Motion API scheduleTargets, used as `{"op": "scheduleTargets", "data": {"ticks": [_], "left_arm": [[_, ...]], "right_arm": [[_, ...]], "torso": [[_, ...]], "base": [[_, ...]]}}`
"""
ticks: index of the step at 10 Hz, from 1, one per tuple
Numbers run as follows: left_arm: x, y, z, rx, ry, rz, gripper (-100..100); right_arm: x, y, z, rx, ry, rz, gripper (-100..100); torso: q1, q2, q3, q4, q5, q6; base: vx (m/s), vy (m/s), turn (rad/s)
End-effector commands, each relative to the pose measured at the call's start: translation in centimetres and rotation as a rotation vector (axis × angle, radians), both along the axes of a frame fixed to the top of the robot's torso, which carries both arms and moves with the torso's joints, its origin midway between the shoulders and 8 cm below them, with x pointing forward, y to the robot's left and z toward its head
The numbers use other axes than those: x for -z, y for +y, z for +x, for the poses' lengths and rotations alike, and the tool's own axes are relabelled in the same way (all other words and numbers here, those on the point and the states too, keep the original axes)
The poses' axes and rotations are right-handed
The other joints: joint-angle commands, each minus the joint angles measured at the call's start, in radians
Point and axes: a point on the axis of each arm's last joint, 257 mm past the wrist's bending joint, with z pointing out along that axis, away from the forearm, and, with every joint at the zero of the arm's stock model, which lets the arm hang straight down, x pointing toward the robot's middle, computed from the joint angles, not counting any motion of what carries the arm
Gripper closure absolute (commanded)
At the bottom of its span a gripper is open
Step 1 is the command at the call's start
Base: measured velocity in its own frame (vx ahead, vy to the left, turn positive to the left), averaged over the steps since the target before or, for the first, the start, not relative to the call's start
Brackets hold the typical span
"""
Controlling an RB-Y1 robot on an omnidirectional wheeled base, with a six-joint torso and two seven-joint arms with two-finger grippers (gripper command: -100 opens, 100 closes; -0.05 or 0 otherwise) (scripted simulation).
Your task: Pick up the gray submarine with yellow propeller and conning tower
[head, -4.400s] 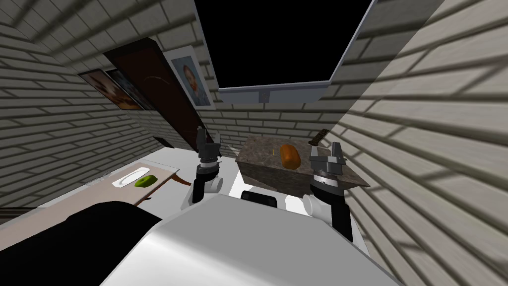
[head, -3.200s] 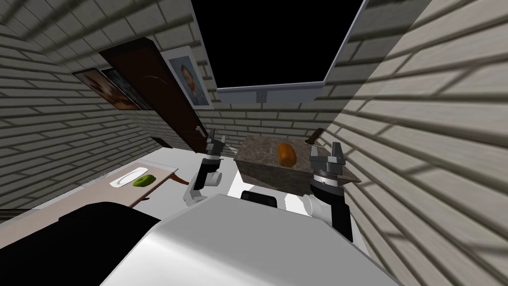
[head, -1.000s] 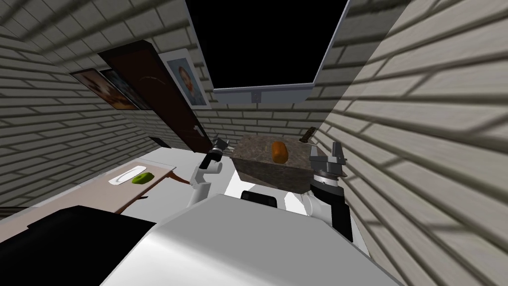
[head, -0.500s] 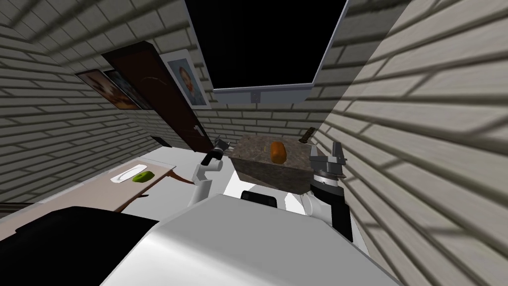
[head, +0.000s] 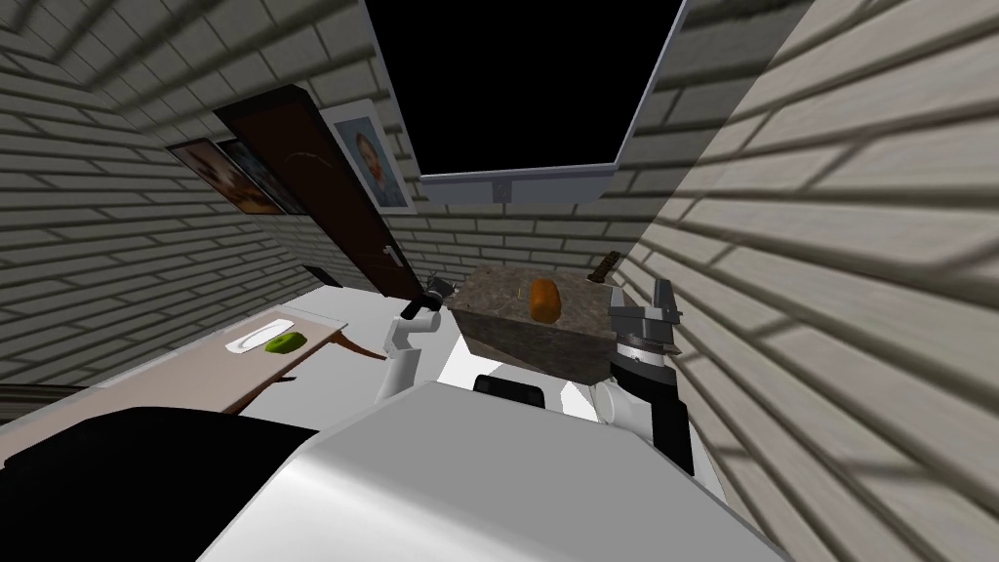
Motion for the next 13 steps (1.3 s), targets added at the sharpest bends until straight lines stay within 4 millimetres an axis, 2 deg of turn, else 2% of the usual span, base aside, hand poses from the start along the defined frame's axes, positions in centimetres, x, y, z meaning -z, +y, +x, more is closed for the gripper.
{"op": "scheduleTargets", "data": {"ticks": [1,2,3,4,5,8,9,10,11,12,13], "left_arm": [[0.7,0.0,0.2,-0.003,0.033,-0.034,-100],[0.8,0.0,0.2,-0.003,0.035,-0.035,-100],[2.1,-0.2,0.6,-0.005,0.071,-0.091,-100],[2.3,-0.2,0.5,-0.006,0.078,-0.092,-100],[3.6,-0.4,0.8,-0.007,0.111,-0.145,-100],[5.4,-0.8,0.9,-0.011,0.166,-0.2,-100],[6.7,-1.2,1.1,-0.012,0.203,-0.248,-100],[6.9,-1.2,1.0,-0.013,0.21,-0.25,-100],[8.2,-1.6,1.1,-0.014,0.249,-0.296,-100],[8.3,-1.7,1.1,-0.015,0.253,-0.297,-100],[9.6,-2.2,1.1,-0.016,0.292,-0.34,-100]], "right_arm": [[0.0,0.0,0.0,0.0,0.0,0.0,0],[0.0,0.0,0.0,0.0,0.0,0.0,0],[0.0,0.0,0.0,0.0,0.0,0.0,0],[0.0,0.0,0.0,0.0,0.0,0.0,0],[0.0,0.0,0.0,0.0,0.0,0.0,0],[0.0,0.0,0.0,0.0,0.0,0.0,0],[0.0,0.0,0.0,0.0,0.0,0.0,0],[0.0,0.0,0.0,0.0,0.0,0.0,0],[0.0,0.0,0.0,0.0,0.0,0.0,0],[0.0,0.0,0.0,0.0,0.0,0.0,0],[0.0,0.0,0.0,0.0,0.0,0.0,0]], "torso": [[0.0,0.0,0.0,0.0,0.0,0.0],[0.001,0.0,0.0,0.0,0.0,0.0],[0.002,0.0,0.0,0.0,0.0,0.0],[0.002,0.0,0.0,0.0,0.0,0.0],[0.001,0.0,0.0,0.0,0.0,0.0],[0.001,-0.001,0.0,0.0,0.0,0.0],[0.001,0.0,0.0,0.0,0.0,0.0],[0.001,-0.001,0.0,0.0,0.0,0.0],[0.002,0.0,0.0,0.0,0.0,0.0],[0.002,-0.001,0.0,0.0,0.0,0.0],[0.002,-0.001,0.0,0.0,0.0,0.0]], "base": [[0.024,-0.047,0.032],[0.014,-0.015,-0.005],[0.016,-0.024,0.073],[0.017,-0.04,0.033],[0.026,-0.046,0.063],[0.026,-0.04,0.057],[0.032,-0.046,0.077],[0.023,-0.037,0.05],[0.031,-0.037,0.068],[0.032,-0.036,0.05],[0.034,-0.038,0.096]]}}
